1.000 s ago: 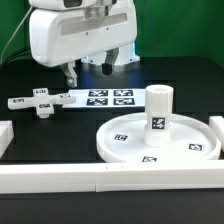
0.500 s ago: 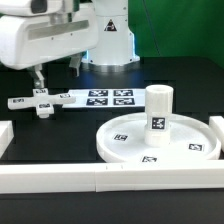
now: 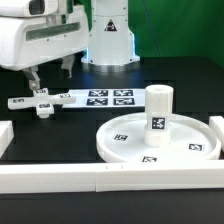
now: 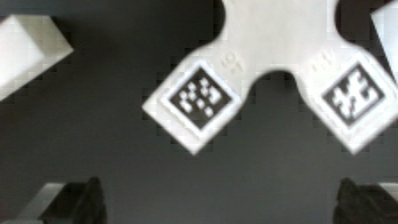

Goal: Assemble round table

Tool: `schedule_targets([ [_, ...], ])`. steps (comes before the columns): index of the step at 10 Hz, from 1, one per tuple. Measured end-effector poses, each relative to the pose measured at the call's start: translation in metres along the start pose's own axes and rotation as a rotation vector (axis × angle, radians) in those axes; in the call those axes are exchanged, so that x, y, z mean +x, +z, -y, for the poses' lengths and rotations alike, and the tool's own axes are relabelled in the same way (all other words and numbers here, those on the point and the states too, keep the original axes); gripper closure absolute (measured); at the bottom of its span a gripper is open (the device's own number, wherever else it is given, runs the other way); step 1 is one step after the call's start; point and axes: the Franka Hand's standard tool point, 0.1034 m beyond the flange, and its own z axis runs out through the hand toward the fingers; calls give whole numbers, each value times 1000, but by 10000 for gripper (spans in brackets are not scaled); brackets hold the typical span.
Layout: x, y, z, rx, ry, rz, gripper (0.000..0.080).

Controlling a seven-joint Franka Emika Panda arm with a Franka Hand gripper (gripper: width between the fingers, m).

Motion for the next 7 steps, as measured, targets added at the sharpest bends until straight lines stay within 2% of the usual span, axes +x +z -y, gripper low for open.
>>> schedule_targets([
  [1,-16,5,6,5,-5,0,151],
  [2,-22,8,9,31,5,5,151],
  [5,-20,8,9,31,4,5,151],
  [7,-33,24,21,37,39,6,151],
])
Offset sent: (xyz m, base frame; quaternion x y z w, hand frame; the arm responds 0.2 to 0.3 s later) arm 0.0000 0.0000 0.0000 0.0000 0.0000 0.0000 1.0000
